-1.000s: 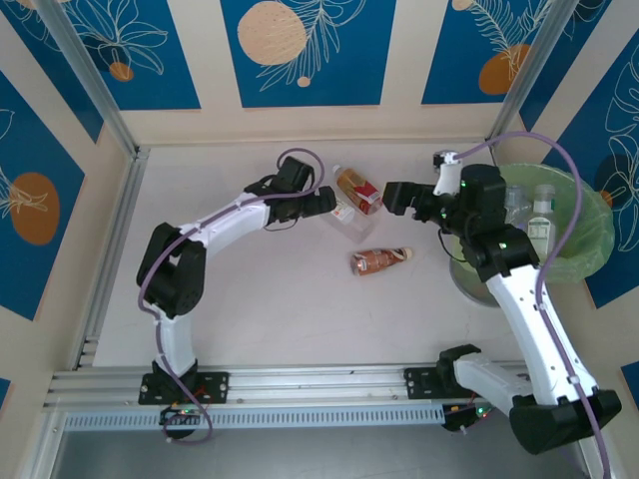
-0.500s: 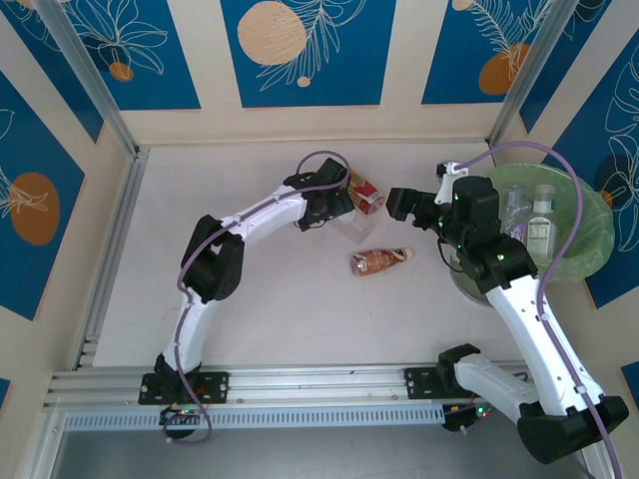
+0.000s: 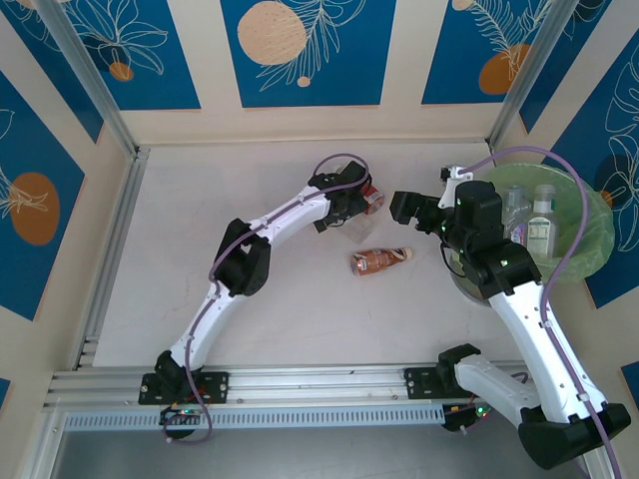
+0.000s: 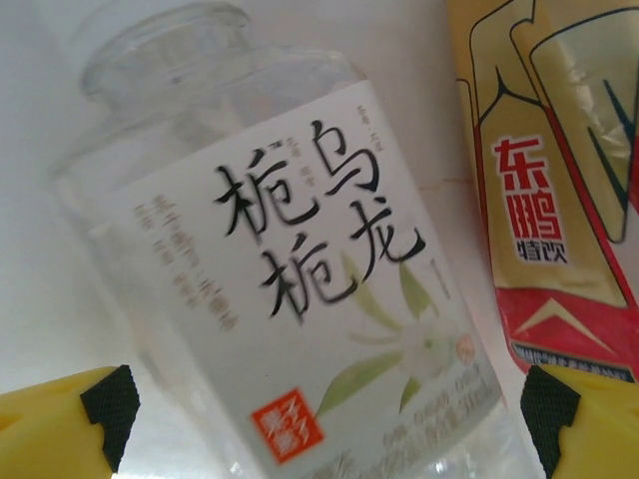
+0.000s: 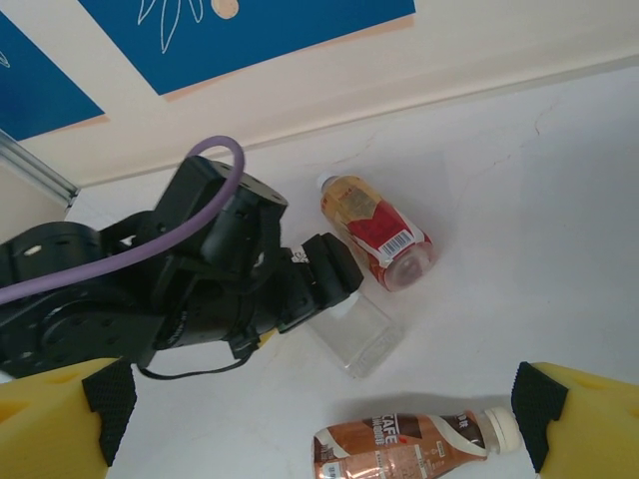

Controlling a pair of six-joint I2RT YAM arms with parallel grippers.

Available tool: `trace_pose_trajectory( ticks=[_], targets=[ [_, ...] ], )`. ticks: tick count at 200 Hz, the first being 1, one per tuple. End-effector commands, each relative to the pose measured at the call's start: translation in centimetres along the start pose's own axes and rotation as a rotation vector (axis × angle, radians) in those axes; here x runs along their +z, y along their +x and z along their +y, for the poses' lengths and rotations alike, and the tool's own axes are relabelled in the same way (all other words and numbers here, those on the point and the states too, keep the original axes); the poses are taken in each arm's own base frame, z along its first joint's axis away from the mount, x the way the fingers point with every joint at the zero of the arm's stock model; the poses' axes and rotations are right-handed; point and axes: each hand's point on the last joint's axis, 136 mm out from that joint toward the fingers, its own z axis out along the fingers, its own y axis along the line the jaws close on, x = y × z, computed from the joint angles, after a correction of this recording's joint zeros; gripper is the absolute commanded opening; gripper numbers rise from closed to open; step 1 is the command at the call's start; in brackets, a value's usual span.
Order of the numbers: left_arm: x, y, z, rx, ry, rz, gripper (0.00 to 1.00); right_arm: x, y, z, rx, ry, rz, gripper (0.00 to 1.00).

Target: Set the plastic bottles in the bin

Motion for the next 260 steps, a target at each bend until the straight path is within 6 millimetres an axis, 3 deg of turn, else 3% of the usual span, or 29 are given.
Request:
trace_pose_trajectory(
  ticks=[1, 21, 64, 96, 138, 167, 195, 235, 260],
  targets=[
    [1.2, 0.8, 1.8, 0.041, -0.095, 0.014, 1.00, -0.4, 0.0, -0.4, 0.007, 0.016, -0.011, 0.99],
    [1.5, 0.8, 2.0, 0.097, -0.102, 0.012, 0.99, -0.3, 0.3, -0.4, 0.008, 0.018, -0.003, 0.99],
    [0.0, 1.1, 1.1, 0.328, 0.013, 0.008, 0.95, -0.1, 0.6, -0.5, 0.009, 0.018, 0.009, 0.99],
    [-0.8, 0.8, 3.9, 0.408, -0.039, -0.018, 0.92, 0.3, 0.5, -0.4, 0.002, 0.020, 0.017, 0.99],
    [-1.1, 2.6, 6.6, 0.464, -0.013, 0.064, 0.91, 0.7, 0.6, -0.1, 0.005, 0.010, 0.029, 0.99],
    [-1.8, 3.6, 6.9, 0.514, 0.034, 0.096, 0.94, 1.1, 0.7, -0.1, 0.009, 0.008, 0.036, 0.99],
    [-1.2, 4.4, 7.2, 0.555, 0.045, 0.120, 0.94, 1.5, 0.7, 0.0, 0.008, 0.004, 0.046, 0.99],
    [-1.3, 4.9, 7.3, 0.597, 0.069, 0.117, 0.83, 1.7, 0.9, -0.1, 0.010, 0.011, 0.054, 0.99],
    [-1.6, 4.7, 7.4, 0.618, 0.067, 0.105, 0.71, 1.9, 1.2, 0.1, 0.018, -0.001, 0.065, 0.99]
  ],
)
